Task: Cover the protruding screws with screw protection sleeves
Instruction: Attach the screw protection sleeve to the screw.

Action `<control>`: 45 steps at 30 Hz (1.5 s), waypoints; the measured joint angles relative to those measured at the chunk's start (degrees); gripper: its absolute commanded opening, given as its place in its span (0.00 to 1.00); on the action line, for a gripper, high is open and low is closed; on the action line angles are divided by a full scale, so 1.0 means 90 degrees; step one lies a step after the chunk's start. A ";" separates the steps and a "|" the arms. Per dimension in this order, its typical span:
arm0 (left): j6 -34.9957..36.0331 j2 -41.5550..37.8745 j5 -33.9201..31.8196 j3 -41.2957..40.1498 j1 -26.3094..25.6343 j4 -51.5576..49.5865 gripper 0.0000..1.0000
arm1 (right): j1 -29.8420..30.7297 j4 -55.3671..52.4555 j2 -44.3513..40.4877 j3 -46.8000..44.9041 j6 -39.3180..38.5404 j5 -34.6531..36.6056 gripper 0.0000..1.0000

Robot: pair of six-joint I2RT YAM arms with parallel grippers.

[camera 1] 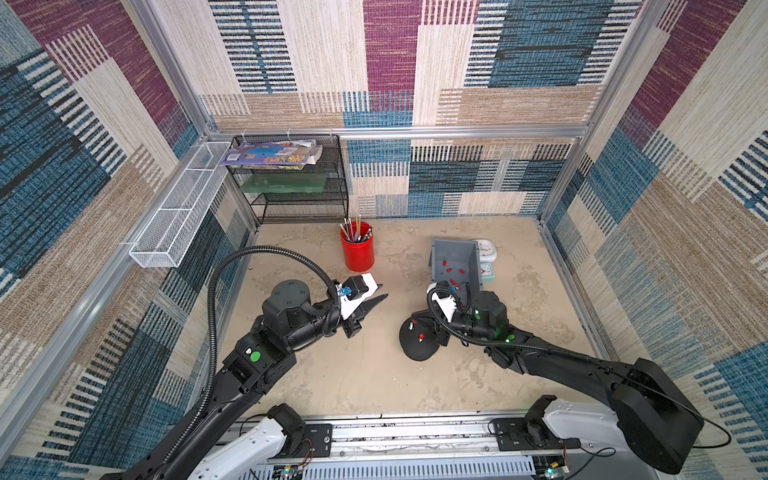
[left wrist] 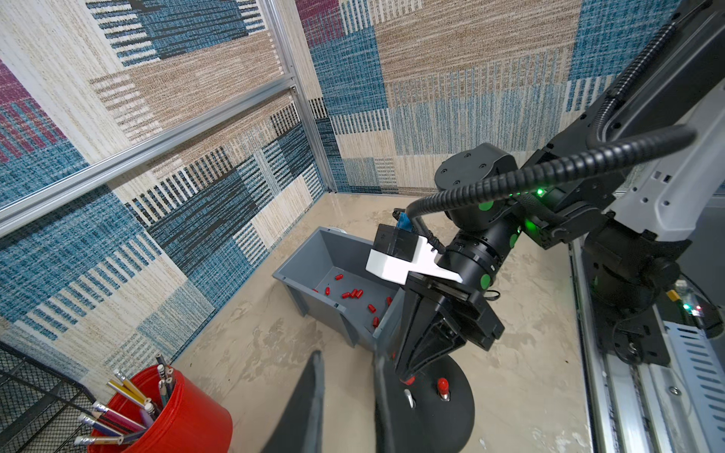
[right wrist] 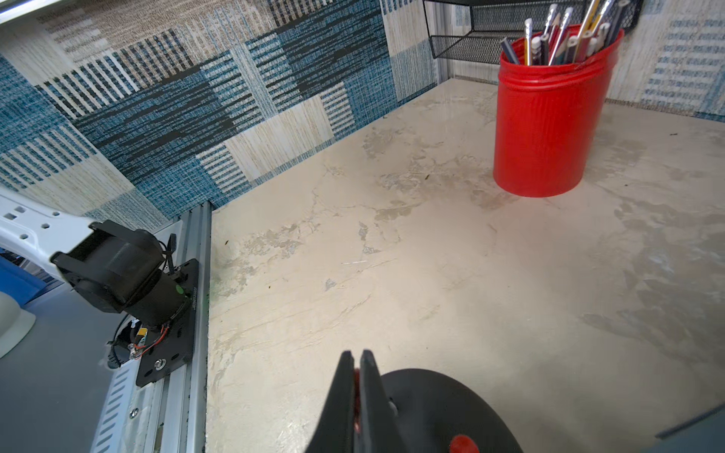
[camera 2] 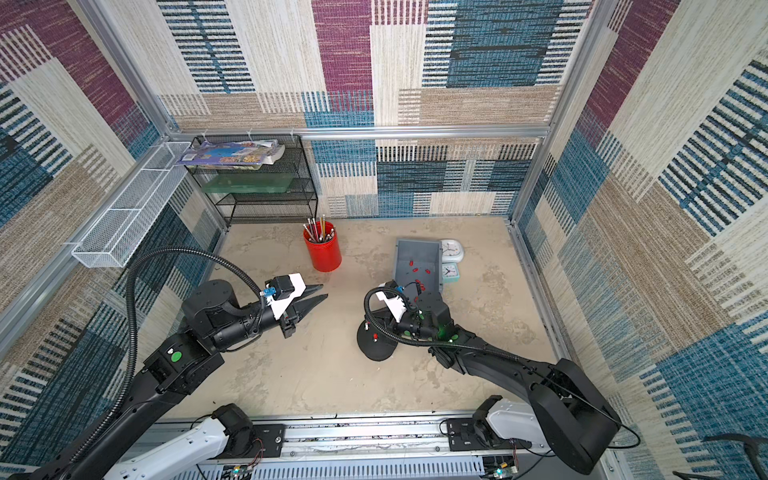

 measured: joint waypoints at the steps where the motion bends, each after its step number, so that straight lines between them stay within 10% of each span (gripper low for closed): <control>1: 0.0000 -0.0002 0.0005 0.0000 0.0000 0.0000 0.23 | -0.0029 0.0032 0.0063 0.0000 0.0000 -0.0032 0.07; 45: 0.0002 -0.0141 0.0143 0.0036 -0.0002 -0.0027 0.22 | -0.0197 0.1001 0.0697 -0.0165 0.0328 -0.0636 0.08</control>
